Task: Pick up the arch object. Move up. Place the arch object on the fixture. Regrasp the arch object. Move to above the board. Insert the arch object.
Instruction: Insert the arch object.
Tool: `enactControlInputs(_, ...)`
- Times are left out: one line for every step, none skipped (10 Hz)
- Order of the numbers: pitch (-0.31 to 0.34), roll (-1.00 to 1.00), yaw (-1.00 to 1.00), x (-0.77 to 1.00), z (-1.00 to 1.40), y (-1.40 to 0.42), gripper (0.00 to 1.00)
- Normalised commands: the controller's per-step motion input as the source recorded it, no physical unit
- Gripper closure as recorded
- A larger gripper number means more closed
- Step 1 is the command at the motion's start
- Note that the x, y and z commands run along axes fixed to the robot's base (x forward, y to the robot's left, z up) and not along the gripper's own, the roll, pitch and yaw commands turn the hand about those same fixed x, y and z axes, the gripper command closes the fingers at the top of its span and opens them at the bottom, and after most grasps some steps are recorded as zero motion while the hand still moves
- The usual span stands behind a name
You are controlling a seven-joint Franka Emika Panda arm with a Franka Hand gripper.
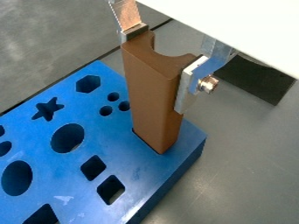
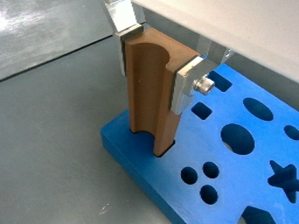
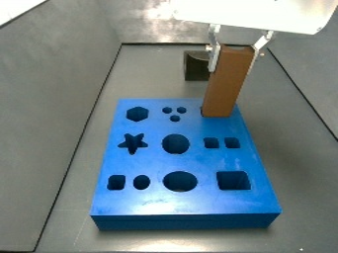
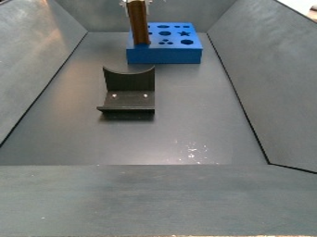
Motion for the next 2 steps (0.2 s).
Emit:
enactControlInputs(0.000, 0.00, 0.00, -0.02, 0.00, 0.00, 1.00)
enactControlInputs(0.000, 0.00, 0.00, 0.00, 0.00, 0.00, 1.00)
